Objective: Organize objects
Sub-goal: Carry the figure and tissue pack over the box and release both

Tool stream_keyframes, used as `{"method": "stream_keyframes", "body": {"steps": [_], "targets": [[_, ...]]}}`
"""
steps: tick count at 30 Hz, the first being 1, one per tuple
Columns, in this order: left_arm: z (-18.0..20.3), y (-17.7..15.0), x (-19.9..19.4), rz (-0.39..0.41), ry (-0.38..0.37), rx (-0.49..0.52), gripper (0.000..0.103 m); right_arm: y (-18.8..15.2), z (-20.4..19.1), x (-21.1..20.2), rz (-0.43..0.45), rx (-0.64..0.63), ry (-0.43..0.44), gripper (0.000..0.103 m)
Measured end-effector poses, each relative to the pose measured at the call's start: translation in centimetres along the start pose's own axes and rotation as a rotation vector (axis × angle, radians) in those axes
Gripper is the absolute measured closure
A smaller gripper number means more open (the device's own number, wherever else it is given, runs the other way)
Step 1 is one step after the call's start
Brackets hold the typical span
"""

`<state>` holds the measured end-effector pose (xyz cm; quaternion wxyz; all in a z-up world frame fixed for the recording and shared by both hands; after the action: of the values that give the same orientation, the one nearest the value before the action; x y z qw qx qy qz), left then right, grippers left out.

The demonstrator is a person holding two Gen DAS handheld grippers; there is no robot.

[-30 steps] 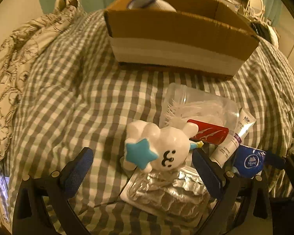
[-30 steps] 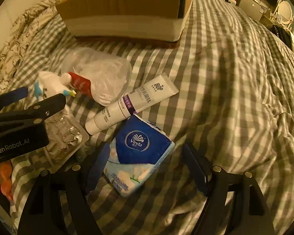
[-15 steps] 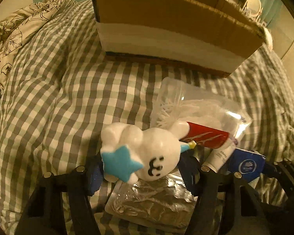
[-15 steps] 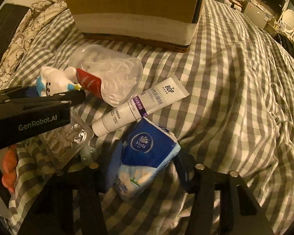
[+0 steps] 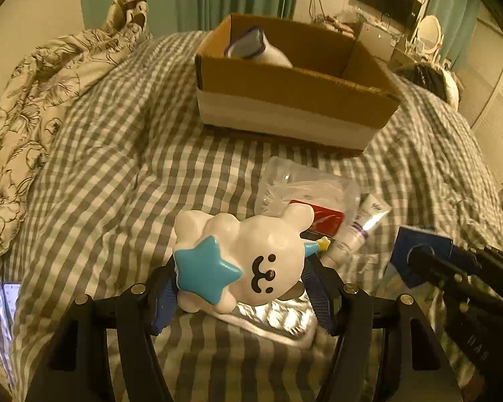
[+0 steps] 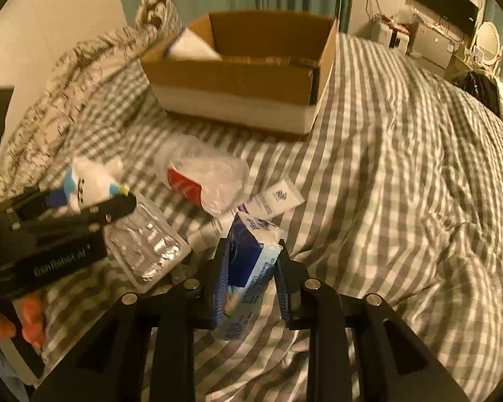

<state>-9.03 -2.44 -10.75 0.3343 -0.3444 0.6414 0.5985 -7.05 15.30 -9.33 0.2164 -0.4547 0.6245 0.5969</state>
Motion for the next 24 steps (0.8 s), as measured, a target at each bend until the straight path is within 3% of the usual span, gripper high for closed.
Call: {"method": "stream_keyframes", "body": {"steps": [6, 12, 18, 24], "targets": [[0.0, 0.5, -3.8, 0.067, -0.005, -0.006, 0.036, 1.0, -0.5, -3.3, 0.078, 0.000, 0.027, 0.079], [0.9, 3.2, -7.4, 0.151, -0.025, 0.011, 0.036, 2.6, -0.8, -6.3, 0.152, -0.015, 0.055, 0.079], [1.7, 7.7, -9.1, 0.209, -0.036, 0.021, 0.036, 7.3, -0.6, -9.0, 0.243, -0.028, 0.066, 0.079], [2.5, 13.9, -8.9, 0.281, -0.019, 0.048, 0.036, 14.9, 0.5, -10.3, 0.334, -0.048, 0.072, 0.079]]}}
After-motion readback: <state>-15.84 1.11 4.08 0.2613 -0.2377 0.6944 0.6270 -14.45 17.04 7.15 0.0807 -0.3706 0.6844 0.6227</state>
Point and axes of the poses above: each gripper's, at about its wrist camera, not at the fingertips, and x roughly the way its jaws point, z to its right, y to its top, the point moved 2 cm from there along x, roughly the way its jaws point, and after that the axes turned 10 degrees about y, right-handed, at the moved point
